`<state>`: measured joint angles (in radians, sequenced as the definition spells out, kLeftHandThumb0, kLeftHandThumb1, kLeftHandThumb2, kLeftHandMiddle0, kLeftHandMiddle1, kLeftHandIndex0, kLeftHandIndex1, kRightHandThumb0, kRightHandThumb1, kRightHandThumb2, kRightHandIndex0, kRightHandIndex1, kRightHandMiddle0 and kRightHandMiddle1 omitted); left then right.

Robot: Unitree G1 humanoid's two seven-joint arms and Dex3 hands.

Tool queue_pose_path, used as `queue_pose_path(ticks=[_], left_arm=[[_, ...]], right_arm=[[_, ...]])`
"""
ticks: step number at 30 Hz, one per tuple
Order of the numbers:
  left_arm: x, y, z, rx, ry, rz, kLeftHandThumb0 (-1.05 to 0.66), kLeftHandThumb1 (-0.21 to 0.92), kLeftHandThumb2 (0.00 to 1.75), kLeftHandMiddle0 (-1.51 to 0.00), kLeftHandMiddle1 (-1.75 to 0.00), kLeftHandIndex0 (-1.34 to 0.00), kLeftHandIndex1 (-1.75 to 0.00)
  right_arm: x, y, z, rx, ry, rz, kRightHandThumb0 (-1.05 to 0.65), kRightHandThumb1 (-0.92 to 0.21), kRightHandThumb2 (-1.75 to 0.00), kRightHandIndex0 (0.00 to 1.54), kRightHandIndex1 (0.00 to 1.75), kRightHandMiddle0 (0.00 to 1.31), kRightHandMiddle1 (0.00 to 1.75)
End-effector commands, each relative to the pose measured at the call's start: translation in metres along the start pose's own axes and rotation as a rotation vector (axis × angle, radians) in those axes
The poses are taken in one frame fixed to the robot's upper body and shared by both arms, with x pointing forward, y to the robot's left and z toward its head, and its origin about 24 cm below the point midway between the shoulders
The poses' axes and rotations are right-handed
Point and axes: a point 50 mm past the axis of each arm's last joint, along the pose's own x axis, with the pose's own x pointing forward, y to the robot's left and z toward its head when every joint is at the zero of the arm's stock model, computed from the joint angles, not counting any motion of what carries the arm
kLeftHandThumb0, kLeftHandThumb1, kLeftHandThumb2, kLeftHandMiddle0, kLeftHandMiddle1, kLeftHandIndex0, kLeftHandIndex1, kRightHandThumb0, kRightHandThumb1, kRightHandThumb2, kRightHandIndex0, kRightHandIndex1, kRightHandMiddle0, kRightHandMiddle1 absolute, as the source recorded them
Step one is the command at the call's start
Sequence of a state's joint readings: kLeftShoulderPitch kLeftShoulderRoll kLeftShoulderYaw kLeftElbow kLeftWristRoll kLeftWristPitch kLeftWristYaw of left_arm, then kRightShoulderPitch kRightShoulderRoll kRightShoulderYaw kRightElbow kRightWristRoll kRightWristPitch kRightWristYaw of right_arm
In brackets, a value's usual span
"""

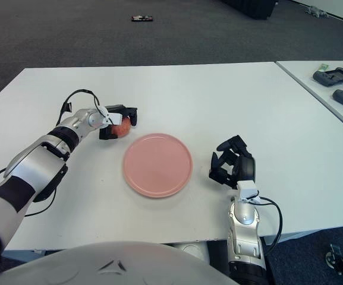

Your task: Put the apple into the plate.

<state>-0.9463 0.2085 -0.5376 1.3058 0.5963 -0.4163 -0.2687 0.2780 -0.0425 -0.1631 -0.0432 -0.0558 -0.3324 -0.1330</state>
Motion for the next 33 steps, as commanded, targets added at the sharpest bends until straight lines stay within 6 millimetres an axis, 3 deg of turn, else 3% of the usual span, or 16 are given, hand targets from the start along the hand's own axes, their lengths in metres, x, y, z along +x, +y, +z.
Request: queue_pose_path(ticks=[1, 33], left_arm=[[-0.002, -0.014, -0.012, -0.031, 0.045, -0.041, 0.00, -0.10, 1.75, -0.96, -1.61, -0.71, -1.75], [-0.006, 0.005, -0.015, -0.164, 0.043, 0.094, 0.00, -0.10, 1.75, -0.96, -1.63, -0.70, -1.75]], right_arm=[[0.002, -0.001, 0.005, 0.008, -0.026, -0.005, -0.45, -0.41, -1.21, 0.92, 1.75, 0.53, 1.75], [0.004, 0.000, 0.004, 0.010, -0.014, -0.018, -0.45, -0.41, -1.21, 0.89, 1.75, 0.53, 1.75]])
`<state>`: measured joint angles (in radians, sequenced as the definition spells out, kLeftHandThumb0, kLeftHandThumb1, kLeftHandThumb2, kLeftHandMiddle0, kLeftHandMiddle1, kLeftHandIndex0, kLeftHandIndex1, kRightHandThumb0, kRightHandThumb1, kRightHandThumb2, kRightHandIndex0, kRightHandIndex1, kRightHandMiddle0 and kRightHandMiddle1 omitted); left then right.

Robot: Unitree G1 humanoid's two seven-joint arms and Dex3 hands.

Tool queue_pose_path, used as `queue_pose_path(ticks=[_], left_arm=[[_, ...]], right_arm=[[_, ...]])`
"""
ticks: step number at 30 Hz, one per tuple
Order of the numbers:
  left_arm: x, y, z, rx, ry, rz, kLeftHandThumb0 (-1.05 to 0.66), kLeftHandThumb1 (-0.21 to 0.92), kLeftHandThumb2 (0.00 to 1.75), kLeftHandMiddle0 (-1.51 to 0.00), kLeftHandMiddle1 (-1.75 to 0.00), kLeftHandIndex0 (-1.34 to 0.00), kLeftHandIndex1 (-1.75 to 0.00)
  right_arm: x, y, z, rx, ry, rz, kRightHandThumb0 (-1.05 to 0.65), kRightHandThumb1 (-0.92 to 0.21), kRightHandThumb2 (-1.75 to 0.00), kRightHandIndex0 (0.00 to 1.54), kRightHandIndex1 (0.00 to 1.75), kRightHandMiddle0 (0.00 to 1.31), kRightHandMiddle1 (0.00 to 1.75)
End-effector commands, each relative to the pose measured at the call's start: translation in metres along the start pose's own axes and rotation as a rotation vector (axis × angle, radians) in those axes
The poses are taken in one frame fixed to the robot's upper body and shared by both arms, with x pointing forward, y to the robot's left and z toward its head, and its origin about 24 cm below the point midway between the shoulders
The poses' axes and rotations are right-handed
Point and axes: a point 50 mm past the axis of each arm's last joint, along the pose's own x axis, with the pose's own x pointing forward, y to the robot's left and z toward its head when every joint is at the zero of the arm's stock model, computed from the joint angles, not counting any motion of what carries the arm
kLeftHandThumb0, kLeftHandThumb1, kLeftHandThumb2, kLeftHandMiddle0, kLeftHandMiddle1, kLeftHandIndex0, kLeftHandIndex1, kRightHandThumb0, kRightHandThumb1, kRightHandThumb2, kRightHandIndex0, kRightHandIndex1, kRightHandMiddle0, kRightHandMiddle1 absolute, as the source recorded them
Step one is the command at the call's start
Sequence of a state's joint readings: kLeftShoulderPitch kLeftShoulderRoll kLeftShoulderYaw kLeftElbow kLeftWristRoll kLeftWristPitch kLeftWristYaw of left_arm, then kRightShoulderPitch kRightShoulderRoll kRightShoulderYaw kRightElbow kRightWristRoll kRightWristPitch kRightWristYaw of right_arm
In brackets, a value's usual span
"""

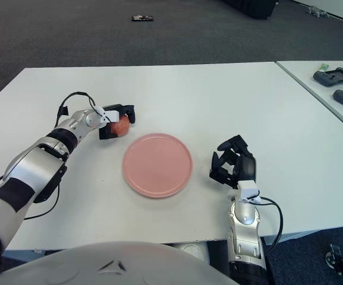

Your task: Put the apple into the plate.

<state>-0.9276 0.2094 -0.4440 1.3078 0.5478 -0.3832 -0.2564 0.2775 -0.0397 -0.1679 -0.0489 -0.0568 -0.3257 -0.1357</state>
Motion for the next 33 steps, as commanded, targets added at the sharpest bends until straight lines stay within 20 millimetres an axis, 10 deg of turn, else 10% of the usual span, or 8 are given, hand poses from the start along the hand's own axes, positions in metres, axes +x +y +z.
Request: queue_pose_path(ticks=[1, 33], left_arm=[[-0.003, 0.005, -0.005, -0.023, 0.017, 0.027, 0.00, -0.10, 1.75, -0.96, -1.63, -0.70, -1.75], [-0.033, 0.055, 0.025, 0.056, -0.341, 0.190, 0.00, -0.12, 1.74, -0.99, -1.57, -0.71, -1.75]], right_arm=[[0.004, 0.001, 0.004, 0.011, -0.015, -0.009, -0.45, -0.41, -1.21, 0.89, 1.75, 0.53, 1.75], [0.004, 0.005, 0.004, 0.008, -0.032, 0.010, -0.45, -0.40, -1.22, 0.95, 1.75, 0.54, 1.75]])
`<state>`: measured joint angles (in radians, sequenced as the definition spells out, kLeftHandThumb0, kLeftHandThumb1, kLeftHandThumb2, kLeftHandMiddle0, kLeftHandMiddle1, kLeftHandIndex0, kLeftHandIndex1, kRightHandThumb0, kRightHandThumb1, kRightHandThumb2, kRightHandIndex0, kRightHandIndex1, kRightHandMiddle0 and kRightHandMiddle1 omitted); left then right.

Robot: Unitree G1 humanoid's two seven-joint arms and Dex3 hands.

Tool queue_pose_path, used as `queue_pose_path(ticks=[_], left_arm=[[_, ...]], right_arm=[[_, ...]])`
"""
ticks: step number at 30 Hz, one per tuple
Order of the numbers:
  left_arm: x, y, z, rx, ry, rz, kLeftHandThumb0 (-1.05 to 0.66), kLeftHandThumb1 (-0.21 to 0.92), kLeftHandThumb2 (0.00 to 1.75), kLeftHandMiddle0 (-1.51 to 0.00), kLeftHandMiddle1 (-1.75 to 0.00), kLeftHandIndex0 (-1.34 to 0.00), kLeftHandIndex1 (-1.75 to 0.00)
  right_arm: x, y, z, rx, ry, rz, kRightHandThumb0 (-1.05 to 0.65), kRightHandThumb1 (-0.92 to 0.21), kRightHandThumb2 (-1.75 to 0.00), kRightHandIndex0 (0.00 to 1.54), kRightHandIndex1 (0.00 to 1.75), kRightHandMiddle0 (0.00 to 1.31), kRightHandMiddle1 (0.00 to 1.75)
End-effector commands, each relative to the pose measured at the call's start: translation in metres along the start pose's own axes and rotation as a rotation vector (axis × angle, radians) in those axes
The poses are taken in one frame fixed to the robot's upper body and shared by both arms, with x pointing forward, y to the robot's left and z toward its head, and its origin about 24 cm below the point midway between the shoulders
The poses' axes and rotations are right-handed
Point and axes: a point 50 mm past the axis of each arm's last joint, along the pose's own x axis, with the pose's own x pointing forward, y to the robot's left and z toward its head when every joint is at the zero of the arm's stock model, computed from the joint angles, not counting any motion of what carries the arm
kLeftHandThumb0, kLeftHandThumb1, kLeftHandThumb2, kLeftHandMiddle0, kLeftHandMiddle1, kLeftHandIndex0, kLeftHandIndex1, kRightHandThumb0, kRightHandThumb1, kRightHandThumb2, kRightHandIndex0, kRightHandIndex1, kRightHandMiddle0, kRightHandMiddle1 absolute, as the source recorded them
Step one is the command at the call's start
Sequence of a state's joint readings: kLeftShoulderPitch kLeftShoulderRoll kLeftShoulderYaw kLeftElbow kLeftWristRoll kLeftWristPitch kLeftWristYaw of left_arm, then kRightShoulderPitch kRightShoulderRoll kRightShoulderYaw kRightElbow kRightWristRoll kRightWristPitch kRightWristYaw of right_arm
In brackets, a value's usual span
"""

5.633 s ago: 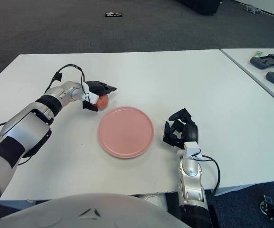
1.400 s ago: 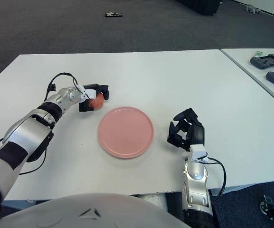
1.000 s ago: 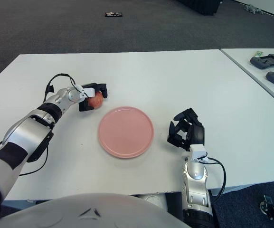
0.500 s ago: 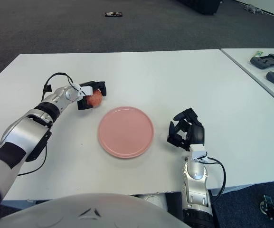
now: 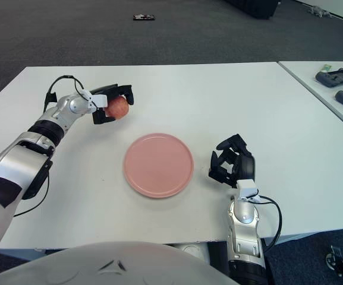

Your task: Put the apple into the plate.

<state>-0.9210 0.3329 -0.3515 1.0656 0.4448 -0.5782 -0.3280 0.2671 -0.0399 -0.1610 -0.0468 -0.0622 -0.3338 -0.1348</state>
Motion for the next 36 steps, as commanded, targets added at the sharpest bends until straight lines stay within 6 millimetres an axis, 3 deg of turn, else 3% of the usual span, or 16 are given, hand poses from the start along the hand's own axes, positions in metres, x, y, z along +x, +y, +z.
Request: queue_pose_path(ticks=[1, 8, 28, 36], left_arm=[[-0.004, -0.002, 0.005, 0.001, -0.061, 0.009, 0.00, -0.12, 1.75, -0.99, -1.57, -0.71, -1.75], [-0.012, -0.003, 0.023, 0.070, -0.174, 0.008, 0.00, -0.12, 1.75, -1.00, -1.56, -0.71, -1.75], [-0.035, -0.036, 0.068, 0.143, -0.455, -0.111, 0.00, -0.12, 1.75, -0.99, -1.58, -0.71, -1.75], [-0.037, -0.072, 0.070, 0.150, -0.522, -0.220, 0.00, -0.11, 1.75, -0.98, -1.59, -0.70, -1.75]], right_arm=[[0.002, 0.002, 0.001, 0.007, -0.015, 0.000, -0.45, -0.40, -1.22, 0.95, 1.75, 0.54, 1.75], [0.002, 0.003, 0.001, 0.012, -0.009, -0.002, -0.45, -0.40, -1.22, 0.94, 1.75, 0.54, 1.75], [0.003, 0.004, 0.001, 0.007, -0.002, 0.000, -0.46, -0.39, -1.24, 0.96, 1.75, 0.55, 1.75], [0.002, 0.004, 0.001, 0.002, -0.001, 0.002, -0.46, -0.39, -1.24, 0.97, 1.75, 0.55, 1.75]])
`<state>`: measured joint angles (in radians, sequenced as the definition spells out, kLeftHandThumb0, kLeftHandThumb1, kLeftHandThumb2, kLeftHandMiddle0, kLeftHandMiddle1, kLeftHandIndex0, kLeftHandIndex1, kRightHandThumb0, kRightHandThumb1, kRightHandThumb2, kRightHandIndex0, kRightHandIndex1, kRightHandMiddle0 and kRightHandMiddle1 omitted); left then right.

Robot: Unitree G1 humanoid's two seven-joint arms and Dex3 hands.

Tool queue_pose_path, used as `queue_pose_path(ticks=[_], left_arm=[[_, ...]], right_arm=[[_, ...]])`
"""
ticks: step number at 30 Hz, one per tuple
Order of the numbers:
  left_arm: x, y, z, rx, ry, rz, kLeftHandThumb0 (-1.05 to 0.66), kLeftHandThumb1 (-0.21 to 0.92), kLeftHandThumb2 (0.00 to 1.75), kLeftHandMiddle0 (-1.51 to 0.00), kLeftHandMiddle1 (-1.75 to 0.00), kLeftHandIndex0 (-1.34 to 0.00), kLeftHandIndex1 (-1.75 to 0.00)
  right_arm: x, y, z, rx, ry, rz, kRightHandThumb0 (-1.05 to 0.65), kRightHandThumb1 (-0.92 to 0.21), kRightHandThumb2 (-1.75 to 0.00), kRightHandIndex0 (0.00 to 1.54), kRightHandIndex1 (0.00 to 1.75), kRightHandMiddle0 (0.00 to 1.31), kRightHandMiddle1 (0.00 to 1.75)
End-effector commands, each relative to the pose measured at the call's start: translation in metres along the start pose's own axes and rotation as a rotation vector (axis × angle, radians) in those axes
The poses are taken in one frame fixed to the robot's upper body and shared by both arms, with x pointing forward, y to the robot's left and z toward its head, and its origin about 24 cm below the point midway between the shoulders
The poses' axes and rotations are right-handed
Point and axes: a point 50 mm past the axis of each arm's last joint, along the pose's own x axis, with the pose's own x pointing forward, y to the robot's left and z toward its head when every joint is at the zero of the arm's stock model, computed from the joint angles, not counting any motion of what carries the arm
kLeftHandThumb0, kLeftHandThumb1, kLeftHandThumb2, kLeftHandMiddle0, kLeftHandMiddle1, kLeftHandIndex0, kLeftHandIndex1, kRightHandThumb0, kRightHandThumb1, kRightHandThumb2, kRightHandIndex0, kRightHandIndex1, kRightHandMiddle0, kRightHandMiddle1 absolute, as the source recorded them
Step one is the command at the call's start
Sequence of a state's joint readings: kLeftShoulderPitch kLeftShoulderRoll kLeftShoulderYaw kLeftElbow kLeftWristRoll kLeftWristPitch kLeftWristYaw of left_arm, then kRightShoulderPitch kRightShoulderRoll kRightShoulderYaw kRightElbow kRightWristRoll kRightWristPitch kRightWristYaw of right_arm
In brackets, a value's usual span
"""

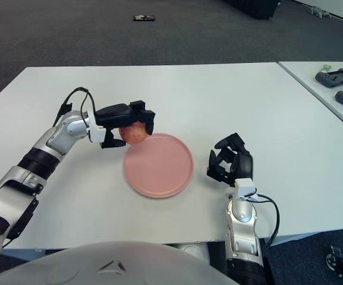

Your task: Put the apple into the plate.

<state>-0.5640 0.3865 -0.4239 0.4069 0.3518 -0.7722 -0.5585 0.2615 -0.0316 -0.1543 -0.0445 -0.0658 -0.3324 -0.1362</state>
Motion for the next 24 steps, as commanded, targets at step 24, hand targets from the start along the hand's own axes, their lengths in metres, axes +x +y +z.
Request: queue_pose_path(ticks=[24], left_arm=[[0.028, -0.073, 0.003, 0.012, -0.110, -0.304, 0.00, -0.07, 1.75, -0.91, -1.72, -0.67, -1.75]], right_arm=[[0.001, 0.000, 0.001, -0.004, 0.000, -0.003, -0.46, -0.38, -1.25, 0.97, 1.75, 0.56, 1.75]])
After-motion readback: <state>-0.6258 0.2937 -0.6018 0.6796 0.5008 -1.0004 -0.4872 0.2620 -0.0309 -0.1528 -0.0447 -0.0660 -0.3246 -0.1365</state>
